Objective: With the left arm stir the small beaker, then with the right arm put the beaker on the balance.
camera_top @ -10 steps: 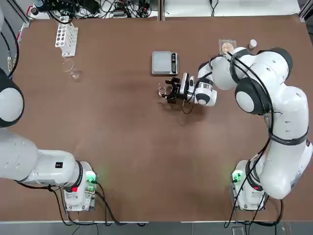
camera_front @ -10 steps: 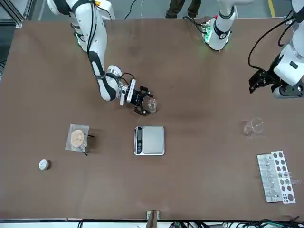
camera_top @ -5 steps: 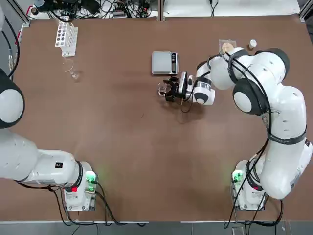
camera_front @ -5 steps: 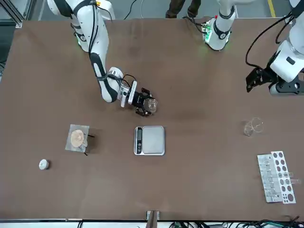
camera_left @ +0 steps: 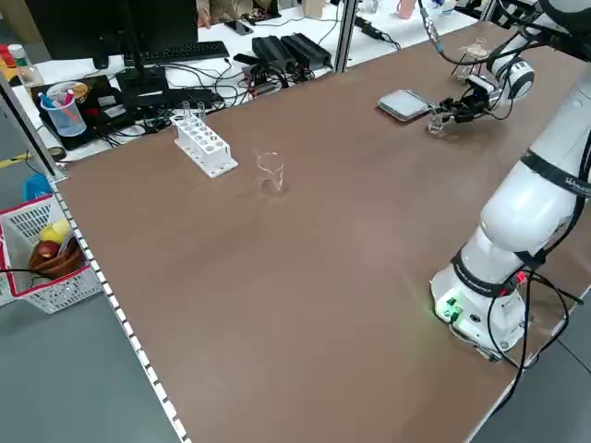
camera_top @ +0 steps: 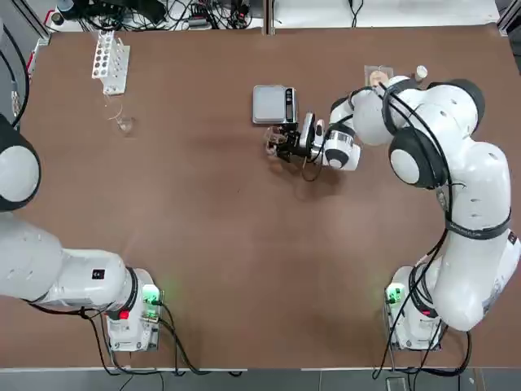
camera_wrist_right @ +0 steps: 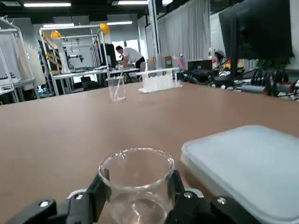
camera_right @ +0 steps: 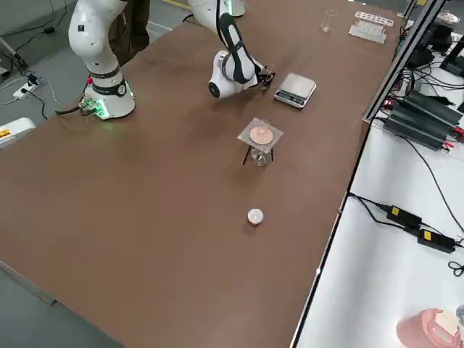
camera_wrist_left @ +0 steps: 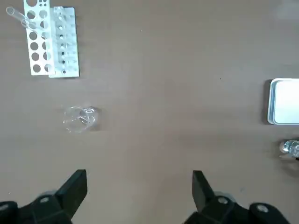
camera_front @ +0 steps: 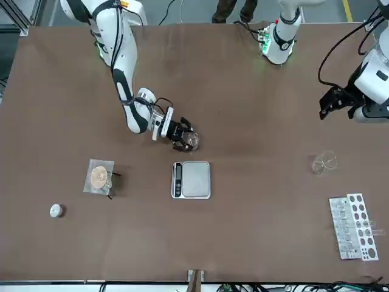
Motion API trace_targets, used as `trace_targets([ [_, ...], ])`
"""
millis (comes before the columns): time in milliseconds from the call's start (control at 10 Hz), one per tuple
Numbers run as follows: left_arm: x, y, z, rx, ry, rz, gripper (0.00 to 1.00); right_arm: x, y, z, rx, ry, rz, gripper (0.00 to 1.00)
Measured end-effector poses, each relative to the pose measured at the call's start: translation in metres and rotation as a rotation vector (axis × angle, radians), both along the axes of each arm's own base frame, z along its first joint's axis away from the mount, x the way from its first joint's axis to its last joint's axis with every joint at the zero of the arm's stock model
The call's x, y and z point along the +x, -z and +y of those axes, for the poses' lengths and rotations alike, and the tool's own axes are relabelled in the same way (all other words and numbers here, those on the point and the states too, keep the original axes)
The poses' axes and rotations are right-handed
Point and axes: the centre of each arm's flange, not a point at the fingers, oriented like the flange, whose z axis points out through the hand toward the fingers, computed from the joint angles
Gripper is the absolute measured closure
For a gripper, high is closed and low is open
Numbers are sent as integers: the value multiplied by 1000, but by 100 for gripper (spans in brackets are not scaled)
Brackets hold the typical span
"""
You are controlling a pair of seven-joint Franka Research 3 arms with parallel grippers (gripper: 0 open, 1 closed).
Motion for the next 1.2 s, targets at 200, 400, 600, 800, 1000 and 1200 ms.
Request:
trace_targets([
  [200, 3, 5, -1, 0, 1, 9, 0, 17, -23, -1, 44, 26, -13, 42],
  [400, 3, 5, 0, -1, 1, 9, 0, 29, -44, -4, 72, 47, -31, 42],
  [600, 4, 6, 2, -1, -3, 10, 0, 45, -56, -8, 89, 67, -54, 42],
  [800, 4, 6, 3, -1, -6, 10, 0, 62, -65, -4, 95, 80, -78, 42],
  [1000, 5, 7, 3, -1, -6, 12, 0, 75, -60, 2, 82, 91, -82, 42],
  [1200, 9, 14, 4, -1, -8, 24, 0, 86, -46, 6, 64, 98, -78, 42],
])
